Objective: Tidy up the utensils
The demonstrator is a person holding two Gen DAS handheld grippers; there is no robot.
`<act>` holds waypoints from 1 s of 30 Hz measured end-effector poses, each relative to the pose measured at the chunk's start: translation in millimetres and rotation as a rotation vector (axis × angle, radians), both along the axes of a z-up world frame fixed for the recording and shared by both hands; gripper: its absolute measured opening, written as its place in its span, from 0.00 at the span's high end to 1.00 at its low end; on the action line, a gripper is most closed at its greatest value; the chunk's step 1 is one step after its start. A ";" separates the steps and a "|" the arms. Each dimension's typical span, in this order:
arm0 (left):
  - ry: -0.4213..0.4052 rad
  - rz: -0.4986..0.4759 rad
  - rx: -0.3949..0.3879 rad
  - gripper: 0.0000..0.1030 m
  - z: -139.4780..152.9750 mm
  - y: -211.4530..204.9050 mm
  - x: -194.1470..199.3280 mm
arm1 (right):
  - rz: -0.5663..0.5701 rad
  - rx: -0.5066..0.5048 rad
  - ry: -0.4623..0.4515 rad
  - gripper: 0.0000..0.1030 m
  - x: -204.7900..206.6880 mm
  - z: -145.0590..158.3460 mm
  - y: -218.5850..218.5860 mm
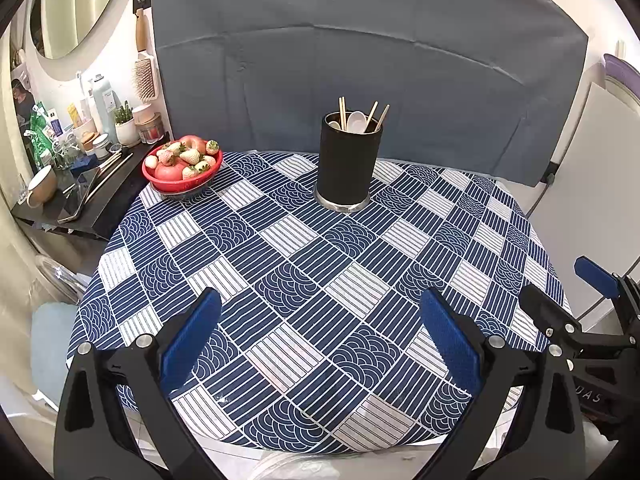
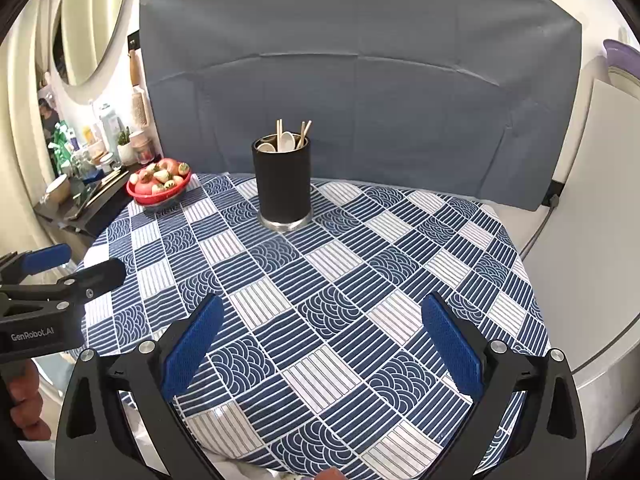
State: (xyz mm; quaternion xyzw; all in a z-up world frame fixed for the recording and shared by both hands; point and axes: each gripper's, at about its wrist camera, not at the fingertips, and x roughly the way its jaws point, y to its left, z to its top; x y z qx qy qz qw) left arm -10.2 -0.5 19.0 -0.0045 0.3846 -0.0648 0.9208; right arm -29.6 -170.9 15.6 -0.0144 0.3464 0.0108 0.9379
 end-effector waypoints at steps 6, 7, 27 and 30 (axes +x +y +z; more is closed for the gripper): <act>-0.002 0.002 -0.003 0.06 0.0 -1.7 -0.5 | -0.003 -0.008 -0.002 0.08 -0.9 1.1 -3.7; -0.002 0.001 -0.001 0.06 0.0 -2.5 -0.7 | -0.004 -0.009 -0.003 0.08 -1.3 0.9 -4.3; 0.016 0.007 -0.005 0.06 -3.3 -5.2 -2.4 | 0.001 -0.018 0.004 0.08 -0.6 -1.0 -6.0; 0.019 0.012 -0.006 0.06 -4.3 -5.6 -2.7 | 0.008 -0.019 0.009 0.08 0.0 -1.8 -5.8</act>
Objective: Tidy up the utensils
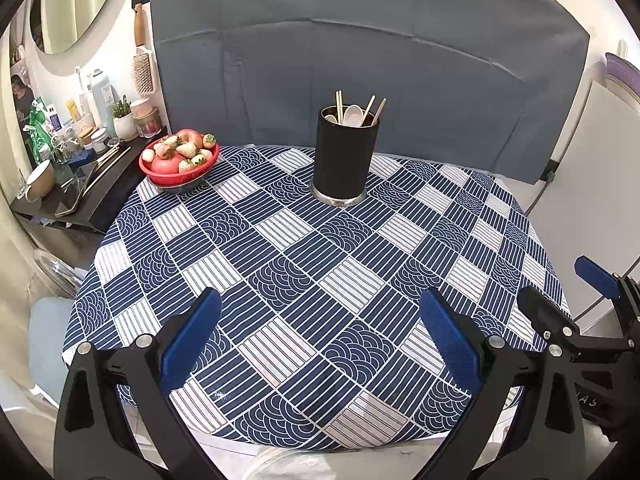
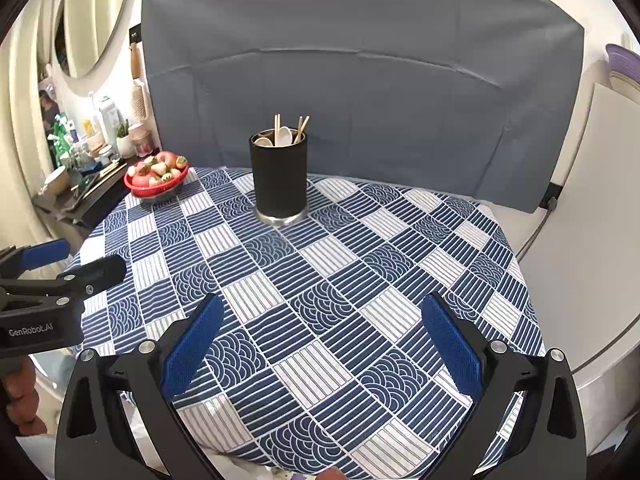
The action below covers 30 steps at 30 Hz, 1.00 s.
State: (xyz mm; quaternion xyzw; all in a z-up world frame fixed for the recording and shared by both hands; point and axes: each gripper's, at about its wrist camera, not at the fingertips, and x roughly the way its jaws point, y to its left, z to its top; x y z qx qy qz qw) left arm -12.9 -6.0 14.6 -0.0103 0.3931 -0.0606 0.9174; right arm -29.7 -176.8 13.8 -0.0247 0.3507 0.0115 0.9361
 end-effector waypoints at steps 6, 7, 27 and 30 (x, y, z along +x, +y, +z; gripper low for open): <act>0.004 0.000 0.004 0.06 -0.9 -3.2 0.3 | -0.003 0.001 -0.002 0.08 -0.7 0.1 -2.4; 0.004 -0.001 0.005 0.06 -0.8 -3.7 0.3 | -0.003 0.002 -0.001 0.08 -0.5 0.0 -2.4; 0.009 -0.030 0.015 0.06 0.4 -14.6 6.4 | -0.012 0.022 0.009 0.08 2.7 -4.0 -11.2; 0.001 -0.051 0.034 0.06 1.8 -19.6 7.5 | -0.008 0.023 0.010 0.08 3.6 -4.3 -11.9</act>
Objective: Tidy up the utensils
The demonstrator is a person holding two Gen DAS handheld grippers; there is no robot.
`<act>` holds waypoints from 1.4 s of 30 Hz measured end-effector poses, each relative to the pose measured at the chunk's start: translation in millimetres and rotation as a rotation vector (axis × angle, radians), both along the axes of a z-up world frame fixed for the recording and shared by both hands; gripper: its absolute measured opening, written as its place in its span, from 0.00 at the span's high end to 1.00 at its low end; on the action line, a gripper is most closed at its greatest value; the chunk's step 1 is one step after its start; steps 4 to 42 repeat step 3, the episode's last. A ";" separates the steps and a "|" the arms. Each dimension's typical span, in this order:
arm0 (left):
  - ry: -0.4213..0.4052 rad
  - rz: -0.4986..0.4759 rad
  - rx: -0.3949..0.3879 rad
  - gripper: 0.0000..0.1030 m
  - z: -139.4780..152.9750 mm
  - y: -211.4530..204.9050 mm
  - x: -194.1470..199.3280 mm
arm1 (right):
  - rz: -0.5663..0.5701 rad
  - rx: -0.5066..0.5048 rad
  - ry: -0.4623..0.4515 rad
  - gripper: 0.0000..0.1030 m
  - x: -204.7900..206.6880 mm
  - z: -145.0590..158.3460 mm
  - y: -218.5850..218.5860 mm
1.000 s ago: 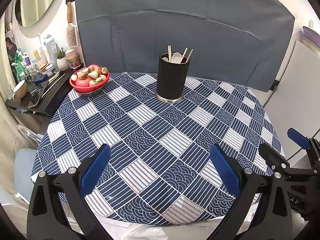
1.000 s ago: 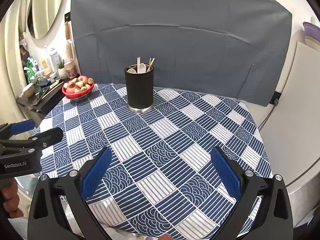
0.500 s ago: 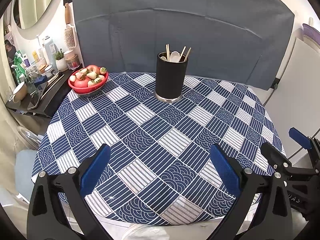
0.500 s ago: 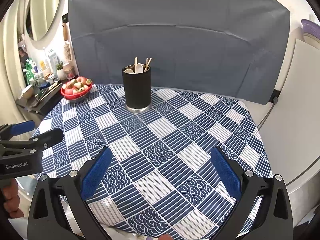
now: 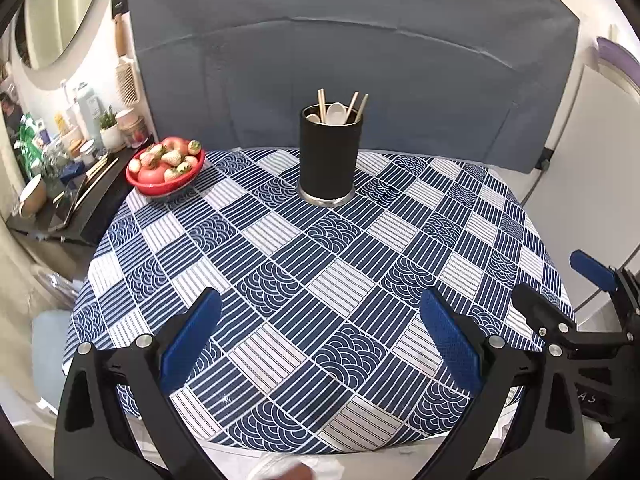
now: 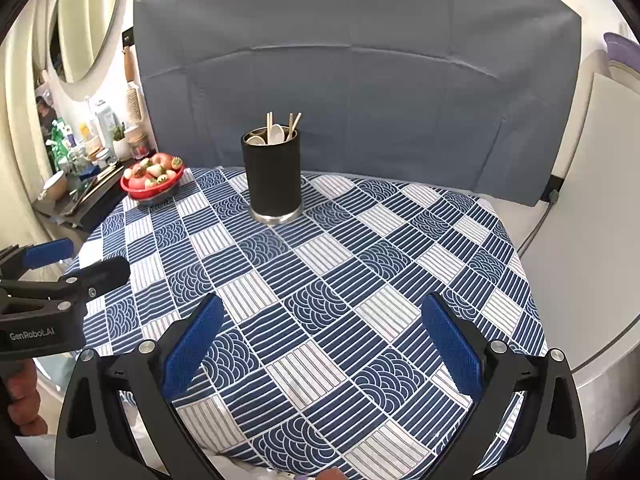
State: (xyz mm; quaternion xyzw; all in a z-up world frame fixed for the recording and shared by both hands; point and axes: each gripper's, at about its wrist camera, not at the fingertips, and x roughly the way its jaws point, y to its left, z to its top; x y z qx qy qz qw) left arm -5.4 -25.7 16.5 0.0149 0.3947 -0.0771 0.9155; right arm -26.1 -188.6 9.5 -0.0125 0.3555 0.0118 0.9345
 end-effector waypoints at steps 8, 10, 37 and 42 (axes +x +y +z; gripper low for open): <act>-0.002 -0.003 0.004 0.06 1.2 -1.5 2.6 | 0.001 -0.006 -0.005 0.08 3.1 0.4 -1.3; -0.002 -0.003 0.004 0.06 1.2 -1.5 2.6 | 0.001 -0.006 -0.005 0.08 3.1 0.4 -1.3; -0.002 -0.003 0.004 0.06 1.2 -1.5 2.6 | 0.001 -0.006 -0.005 0.08 3.1 0.4 -1.3; -0.002 -0.003 0.004 0.06 1.2 -1.5 2.6 | 0.001 -0.006 -0.005 0.08 3.1 0.4 -1.3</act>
